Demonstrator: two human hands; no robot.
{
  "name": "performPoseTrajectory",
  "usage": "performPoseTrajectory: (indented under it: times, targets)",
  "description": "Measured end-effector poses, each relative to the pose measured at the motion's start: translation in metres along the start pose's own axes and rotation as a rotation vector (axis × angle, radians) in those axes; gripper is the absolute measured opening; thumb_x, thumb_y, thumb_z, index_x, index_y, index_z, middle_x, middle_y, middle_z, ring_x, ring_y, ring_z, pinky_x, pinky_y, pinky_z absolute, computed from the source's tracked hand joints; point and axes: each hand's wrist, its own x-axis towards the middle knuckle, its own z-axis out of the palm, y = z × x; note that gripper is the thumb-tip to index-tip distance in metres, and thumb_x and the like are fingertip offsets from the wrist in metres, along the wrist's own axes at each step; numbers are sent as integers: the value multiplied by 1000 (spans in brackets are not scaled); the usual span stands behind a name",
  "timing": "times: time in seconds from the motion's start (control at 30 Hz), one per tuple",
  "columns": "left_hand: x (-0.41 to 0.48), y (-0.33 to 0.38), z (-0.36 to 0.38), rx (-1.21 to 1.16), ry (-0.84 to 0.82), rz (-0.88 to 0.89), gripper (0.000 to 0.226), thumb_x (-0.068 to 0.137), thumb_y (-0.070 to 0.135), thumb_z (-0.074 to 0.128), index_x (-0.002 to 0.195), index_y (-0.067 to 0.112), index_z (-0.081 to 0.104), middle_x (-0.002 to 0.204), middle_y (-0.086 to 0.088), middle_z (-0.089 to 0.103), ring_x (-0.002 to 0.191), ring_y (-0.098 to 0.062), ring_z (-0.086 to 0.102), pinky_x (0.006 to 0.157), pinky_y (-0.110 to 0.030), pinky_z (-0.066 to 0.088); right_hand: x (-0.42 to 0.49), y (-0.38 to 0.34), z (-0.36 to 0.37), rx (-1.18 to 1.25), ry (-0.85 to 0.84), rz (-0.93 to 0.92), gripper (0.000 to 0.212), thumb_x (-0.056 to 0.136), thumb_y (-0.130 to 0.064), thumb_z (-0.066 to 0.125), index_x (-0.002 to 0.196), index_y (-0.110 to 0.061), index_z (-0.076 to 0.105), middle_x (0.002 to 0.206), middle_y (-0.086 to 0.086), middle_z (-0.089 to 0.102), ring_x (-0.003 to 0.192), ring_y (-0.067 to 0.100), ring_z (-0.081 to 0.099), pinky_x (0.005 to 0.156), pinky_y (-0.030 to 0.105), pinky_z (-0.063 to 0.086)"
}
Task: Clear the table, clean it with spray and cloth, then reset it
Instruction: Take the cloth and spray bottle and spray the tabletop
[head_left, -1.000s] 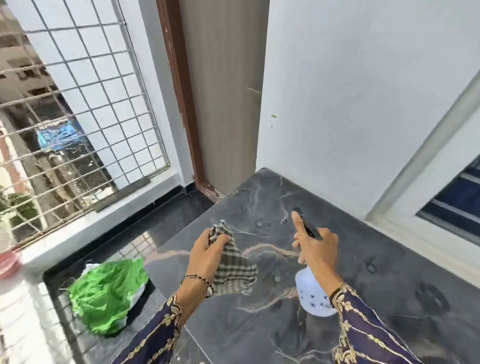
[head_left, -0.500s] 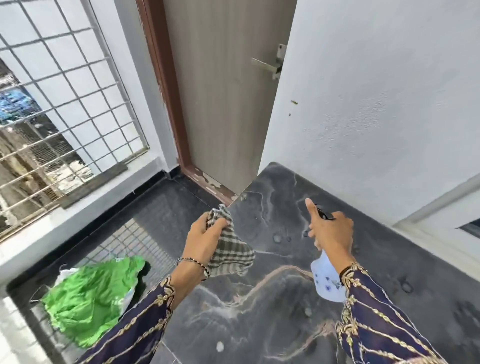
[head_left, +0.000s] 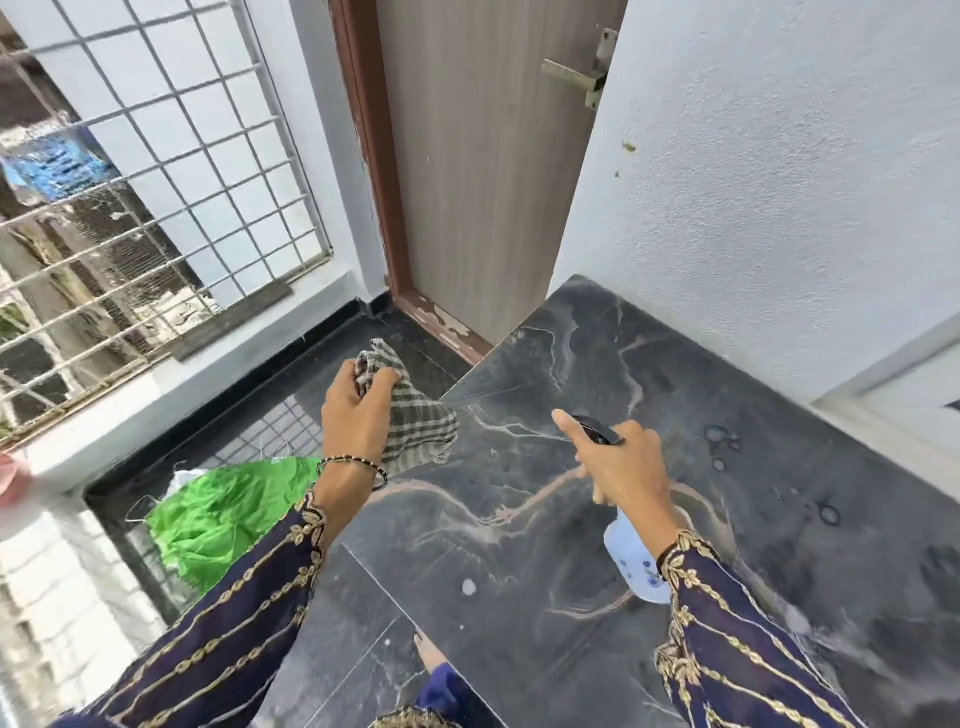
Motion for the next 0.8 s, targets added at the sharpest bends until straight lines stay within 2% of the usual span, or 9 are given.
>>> performPoseTrajectory:
  times: [0.1, 0.23, 0.3, 0.37, 0.47, 0.57, 0.63, 0.7, 0.8]
  targets:
    - [-29, 1, -19, -6, 75, 18, 14, 85, 27, 59, 85, 15, 52, 68, -3, 53, 59, -16, 47, 57, -34, 42, -35, 9, 4, -18, -57, -102, 93, 62, -101, 49, 55, -11, 68, 46, 5, 66, 35, 16, 63, 52, 36, 58]
    - [-60, 2, -40, -7, 180, 25, 24, 87, 27, 57, 100, 6, 57, 72, 1, 54, 62, -14, 49, 54, -30, 43, -76, 16, 6, -75, -5, -179, 88, 62, -101, 47, 57, -14, 60, 56, 6, 62, 53, 25, 67, 57, 36, 57]
    - [-75, 4, -53, -15, 208, 31, 30, 87, 29, 57, 104, 4, 57, 81, -5, 57, 71, -16, 52, 59, -33, 45, -94, 22, 6, -83, -41, -239, 90, 64, -100, 47, 54, -11, 56, 46, 4, 60, 45, 23, 64, 49, 31, 52]
    - [-86, 5, -63, -31, 217, 26, 30, 86, 31, 57, 103, 6, 56, 89, -11, 59, 76, -19, 53, 68, -41, 49, -106, 26, 6, 0, -85, -217, 87, 64, -98, 52, 58, -11, 64, 42, 0, 63, 34, 19, 62, 45, 30, 53]
    - [-102, 8, -74, -38, 224, 20, 23, 84, 33, 58, 98, 14, 53, 100, -18, 64, 81, -21, 56, 81, -51, 53, -122, 34, 1, -28, -137, -215, 87, 62, -98, 52, 58, -12, 69, 40, 1, 64, 33, 12, 62, 62, 36, 61]
    - [-115, 8, -79, -16, 221, 33, 26, 84, 34, 58, 99, 13, 52, 94, -11, 60, 81, -20, 54, 81, -51, 53, -140, 46, -5, -8, -133, -217, 85, 62, -98, 54, 59, -14, 68, 53, 6, 70, 42, 20, 67, 57, 42, 63]
    - [-123, 7, -77, -7, 201, 49, 28, 84, 34, 58, 100, 12, 52, 91, -8, 56, 80, -20, 53, 74, -44, 50, -154, 56, -12, -89, -68, -206, 89, 62, -100, 49, 68, -13, 63, 76, 10, 67, 64, 31, 70, 63, 44, 61]
    - [-132, 7, -71, 2, 172, 53, 29, 83, 34, 59, 99, 10, 53, 89, -7, 57, 80, -20, 55, 74, -43, 51, -165, 71, -20, -190, 1, -199, 86, 65, -100, 46, 73, -15, 56, 83, 11, 65, 76, 34, 69, 70, 41, 60]
    - [-145, 7, -58, 21, 114, 66, 18, 83, 32, 60, 88, 16, 54, 86, -7, 62, 81, -24, 63, 82, -48, 54, -169, 97, -37, -81, 30, -89, 87, 63, -98, 51, 68, -12, 64, 55, 2, 71, 52, 21, 70, 66, 40, 62]
